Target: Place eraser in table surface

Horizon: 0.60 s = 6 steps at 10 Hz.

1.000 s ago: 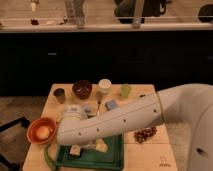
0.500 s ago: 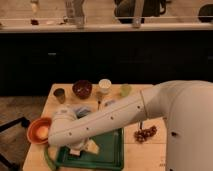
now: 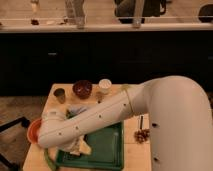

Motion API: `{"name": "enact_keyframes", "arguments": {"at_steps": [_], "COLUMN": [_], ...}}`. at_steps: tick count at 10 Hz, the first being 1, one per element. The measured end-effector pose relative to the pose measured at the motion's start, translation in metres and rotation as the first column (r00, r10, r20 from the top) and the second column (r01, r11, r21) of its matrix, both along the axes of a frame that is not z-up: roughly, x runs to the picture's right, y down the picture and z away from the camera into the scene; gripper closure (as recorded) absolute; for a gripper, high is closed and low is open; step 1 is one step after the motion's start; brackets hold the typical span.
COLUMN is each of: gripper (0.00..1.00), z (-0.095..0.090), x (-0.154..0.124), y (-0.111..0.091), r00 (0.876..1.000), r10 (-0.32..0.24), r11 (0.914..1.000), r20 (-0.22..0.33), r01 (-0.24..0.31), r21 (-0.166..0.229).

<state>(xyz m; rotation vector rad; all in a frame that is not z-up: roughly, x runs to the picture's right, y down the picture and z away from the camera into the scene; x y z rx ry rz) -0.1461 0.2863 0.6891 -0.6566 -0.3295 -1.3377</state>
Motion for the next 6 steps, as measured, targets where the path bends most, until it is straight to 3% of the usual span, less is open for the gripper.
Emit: {"name": "enact_keyframes", "arguments": {"at_steps": [3, 6], "gripper": [0.20, 0.20], "z": [0.009, 0.024], "x": [-0.015, -0.012], "y": [0.000, -0.004], "r00": [0.999, 0.999], "r10": [-0.029, -0.035], "r11": [0.9995, 0.9991], "r20": [0.015, 0.012], "r01": [0.029, 0.035], "r21": [-0.010, -0.022]}}
